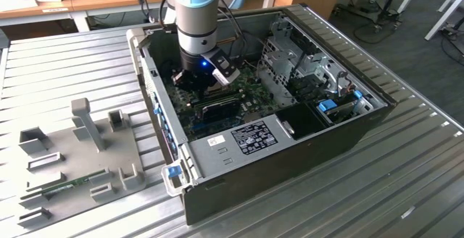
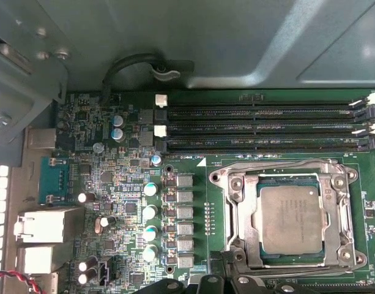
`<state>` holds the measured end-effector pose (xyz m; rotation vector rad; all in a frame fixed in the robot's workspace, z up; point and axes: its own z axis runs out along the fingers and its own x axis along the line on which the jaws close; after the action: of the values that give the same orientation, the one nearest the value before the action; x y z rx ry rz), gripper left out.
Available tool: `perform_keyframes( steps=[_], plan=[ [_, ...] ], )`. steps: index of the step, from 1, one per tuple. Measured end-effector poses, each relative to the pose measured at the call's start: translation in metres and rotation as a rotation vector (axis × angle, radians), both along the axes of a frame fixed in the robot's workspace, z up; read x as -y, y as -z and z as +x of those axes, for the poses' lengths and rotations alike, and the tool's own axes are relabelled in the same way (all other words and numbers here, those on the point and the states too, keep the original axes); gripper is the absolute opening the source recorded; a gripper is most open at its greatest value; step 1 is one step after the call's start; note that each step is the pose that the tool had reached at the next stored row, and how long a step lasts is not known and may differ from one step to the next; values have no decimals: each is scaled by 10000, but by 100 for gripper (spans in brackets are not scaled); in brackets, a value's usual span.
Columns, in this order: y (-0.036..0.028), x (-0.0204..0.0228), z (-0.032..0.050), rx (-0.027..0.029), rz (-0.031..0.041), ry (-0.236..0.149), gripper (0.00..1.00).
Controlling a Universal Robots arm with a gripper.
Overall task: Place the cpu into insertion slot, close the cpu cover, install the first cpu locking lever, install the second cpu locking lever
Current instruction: 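Install the second cpu locking lever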
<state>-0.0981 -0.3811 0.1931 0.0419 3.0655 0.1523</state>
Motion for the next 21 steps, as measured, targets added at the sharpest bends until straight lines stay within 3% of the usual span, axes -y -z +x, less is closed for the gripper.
perform_keyframes(
  steps=[7,19,21],
  plan=[
    [-22,-3,3,16,20,-1,11],
    [-266,0,2,3,3,0,11],
    [-278,-1,2,4,5,0,11]
  ],
)
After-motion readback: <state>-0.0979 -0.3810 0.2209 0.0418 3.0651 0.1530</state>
